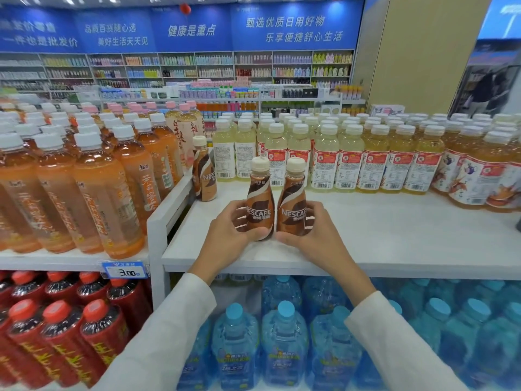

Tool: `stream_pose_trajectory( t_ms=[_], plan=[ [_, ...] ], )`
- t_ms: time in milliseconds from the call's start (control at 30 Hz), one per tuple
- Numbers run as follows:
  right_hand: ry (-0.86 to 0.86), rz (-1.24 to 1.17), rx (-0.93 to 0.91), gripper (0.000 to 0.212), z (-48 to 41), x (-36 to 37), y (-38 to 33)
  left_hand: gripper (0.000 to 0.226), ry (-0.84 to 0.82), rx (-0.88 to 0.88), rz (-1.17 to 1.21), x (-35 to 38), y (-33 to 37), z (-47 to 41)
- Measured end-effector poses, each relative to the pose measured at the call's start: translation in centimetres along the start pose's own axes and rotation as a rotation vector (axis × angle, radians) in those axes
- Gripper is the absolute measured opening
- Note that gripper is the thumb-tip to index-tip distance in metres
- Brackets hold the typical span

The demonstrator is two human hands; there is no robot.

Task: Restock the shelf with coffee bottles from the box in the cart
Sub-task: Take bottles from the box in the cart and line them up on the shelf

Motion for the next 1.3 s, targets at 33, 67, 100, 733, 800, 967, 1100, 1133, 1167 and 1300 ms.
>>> stream_pose_trajectory(
  t_ms=[33, 67, 100, 733, 800, 967, 1100, 1133, 1167, 1300],
  plan=[
    [-0.002, -0.031, -0.002, 0.083, 0.1, -0.2, -0.1, 0.066, 0.005, 0.005, -0.005, 0.1, 0.0, 0.1],
    [0.000, -0.060, -0.005, 0.079, 0.3, -0.3, -0.3, 0.066, 0.012, 0.006, -0.011, 0.1, 0.0, 0.2],
    [0.004, -0.079, -0.010, 0.074, 0.4, -0.4, -0.4, 0.068, 0.024, 0.004, -0.018, 0.1, 0.1, 0.3],
    [0.033, -0.015, 0.014, 0.067, -5.4, 3.2, -1.3, 0.062, 0.129, -0.048, -0.036, -0.6, -1.3, -4.4],
    [0.014, -0.023, 0.020, 0.065, -7.0, 4.0, -1.3, 0.061, 0.142, -0.047, -0.029, -0.8, -1.7, -5.6],
    [0.005, -0.042, -0.013, 0.063, -10.1, 5.5, -1.6, 0.056, 0.190, -0.054, 0.016, -1.2, -2.7, -8.3],
    [0.014, -0.049, -0.013, 0.064, -11.7, 6.2, -1.4, 0.049, 0.251, -0.082, -0.011, -1.0, -3.6, -9.6],
    [0.018, -0.044, -0.008, 0.063, -12.0, 6.3, -1.3, 0.048, 0.265, -0.089, -0.012, -1.0, -3.9, -9.8],
    [0.022, -0.044, -0.001, 0.063, -12.3, 6.5, -1.1, 0.047, 0.275, -0.091, -0.012, -1.0, -4.1, -10.0],
    [0.040, -0.039, -0.012, 0.064, -12.8, 6.7, -0.6, 0.052, 0.283, -0.097, -0.007, -1.0, -4.6, -10.4]
  ],
)
Point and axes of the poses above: each hand's wrist, its own z-axis away from the middle knuckle, its own x-axis out of the palm, y = z × x, the point moved 6 cm from there along -z, towards the middle knuckle, and after that the axes turned 5 degrees about x, right-handed, at the moved point
